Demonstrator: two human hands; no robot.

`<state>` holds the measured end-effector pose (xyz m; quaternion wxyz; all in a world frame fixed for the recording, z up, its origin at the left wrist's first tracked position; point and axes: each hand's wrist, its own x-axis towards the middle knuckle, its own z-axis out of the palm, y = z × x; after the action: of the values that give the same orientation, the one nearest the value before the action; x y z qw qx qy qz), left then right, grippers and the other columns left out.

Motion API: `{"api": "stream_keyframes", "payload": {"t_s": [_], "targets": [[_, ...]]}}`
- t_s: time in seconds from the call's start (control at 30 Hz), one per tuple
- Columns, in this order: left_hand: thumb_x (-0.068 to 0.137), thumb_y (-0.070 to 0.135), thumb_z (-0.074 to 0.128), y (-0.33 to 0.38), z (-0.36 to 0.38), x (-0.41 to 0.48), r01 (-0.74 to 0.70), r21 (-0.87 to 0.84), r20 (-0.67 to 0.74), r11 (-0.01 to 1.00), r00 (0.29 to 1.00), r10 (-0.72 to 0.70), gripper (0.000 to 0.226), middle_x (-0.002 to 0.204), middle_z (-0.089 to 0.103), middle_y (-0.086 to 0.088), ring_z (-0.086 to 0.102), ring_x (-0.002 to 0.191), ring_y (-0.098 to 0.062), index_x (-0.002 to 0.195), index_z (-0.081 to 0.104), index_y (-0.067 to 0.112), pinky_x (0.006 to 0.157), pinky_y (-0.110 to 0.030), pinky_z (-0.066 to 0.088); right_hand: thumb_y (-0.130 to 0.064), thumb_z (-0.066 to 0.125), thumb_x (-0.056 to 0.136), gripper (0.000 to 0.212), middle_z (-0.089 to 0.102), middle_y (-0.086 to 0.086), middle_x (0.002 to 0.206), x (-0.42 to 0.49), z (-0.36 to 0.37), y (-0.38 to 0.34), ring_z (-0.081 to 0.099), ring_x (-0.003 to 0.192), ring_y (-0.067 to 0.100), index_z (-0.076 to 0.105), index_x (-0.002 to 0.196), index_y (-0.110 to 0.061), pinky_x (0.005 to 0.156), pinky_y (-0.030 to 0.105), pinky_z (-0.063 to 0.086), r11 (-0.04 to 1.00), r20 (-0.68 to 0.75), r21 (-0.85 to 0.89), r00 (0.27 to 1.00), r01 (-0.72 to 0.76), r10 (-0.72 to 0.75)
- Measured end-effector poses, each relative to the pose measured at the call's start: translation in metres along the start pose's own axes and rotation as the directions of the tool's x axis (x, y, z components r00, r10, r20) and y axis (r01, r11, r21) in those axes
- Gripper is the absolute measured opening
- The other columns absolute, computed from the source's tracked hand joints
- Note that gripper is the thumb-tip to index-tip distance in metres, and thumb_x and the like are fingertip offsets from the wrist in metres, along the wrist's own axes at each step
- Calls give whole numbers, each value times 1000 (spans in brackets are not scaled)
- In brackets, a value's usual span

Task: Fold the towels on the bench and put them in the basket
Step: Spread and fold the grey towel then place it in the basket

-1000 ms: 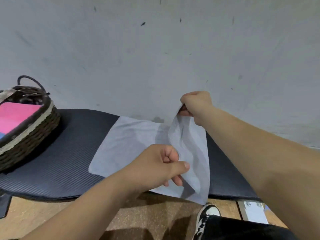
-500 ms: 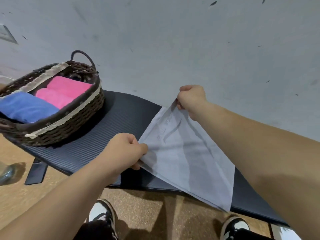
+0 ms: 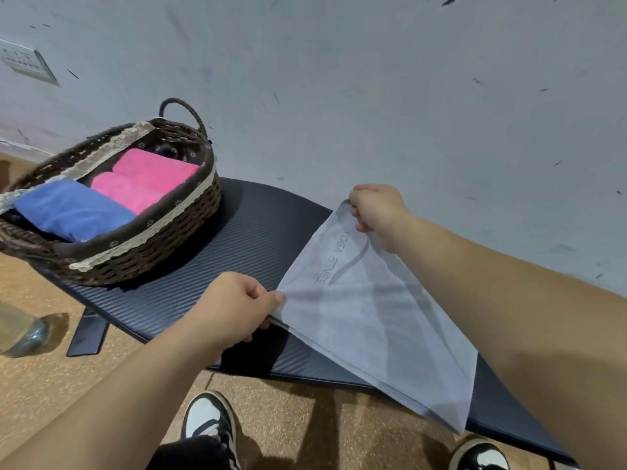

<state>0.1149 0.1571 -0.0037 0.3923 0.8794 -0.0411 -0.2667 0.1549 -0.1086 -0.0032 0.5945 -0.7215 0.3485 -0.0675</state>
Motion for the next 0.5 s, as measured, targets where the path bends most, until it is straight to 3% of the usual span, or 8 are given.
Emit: {"api": "stream_keyframes", "payload": {"t_s": [0.07,0.1,0.17,0.23,0.33,0.5], "targets": [[93,36,74,-2,1,1,4,-16,-5,1000,1000,-4,32,69,77,-6,56,44,-10,75,71,9,47,-22,47,3,43,82,23,37,4,83,1,2,3,30,84,26,65,88,1,68,37,32,1000,15,-18,1000,-21,21],[92,35,75,-3,2,1,4,-12,-9,1000,1000,-4,31,68,76,-5,58,46,-10,74,72,10,49,-23,49,5,43,85,28,41,5,87,2,3,6,33,84,27,67,94,-4,70,37,33,999,23,-27,999,-24,25],[91,31,76,-4,3,1,8,0,-17,1000,1000,-8,29,66,76,-4,63,48,-10,73,72,10,50,-25,52,3,45,92,45,62,8,111,7,3,12,51,89,27,64,131,-4,74,35,41,1000,35,-9,999,-24,24],[90,27,75,-5,3,2,9,18,-21,1000,1000,-8,26,66,76,-4,66,49,-11,72,71,9,51,-26,55,2,45,93,52,60,18,142,11,3,14,59,102,21,56,143,-5,73,34,44,1000,12,12,1000,-11,11],[91,25,72,-5,2,3,7,41,-24,999,1000,-6,24,65,76,-3,67,50,-10,72,69,10,50,-22,51,-2,45,92,60,58,-2,146,14,5,13,61,122,24,54,148,-22,65,30,47,998,-6,57,1000,1,-1],[92,21,66,-4,0,4,10,74,-26,997,1000,-8,18,64,76,1,68,49,-9,78,68,10,49,-23,51,1,41,95,56,61,5,139,9,13,10,56,90,20,58,144,-22,60,31,39,997,21,57,999,44,-45]]}}
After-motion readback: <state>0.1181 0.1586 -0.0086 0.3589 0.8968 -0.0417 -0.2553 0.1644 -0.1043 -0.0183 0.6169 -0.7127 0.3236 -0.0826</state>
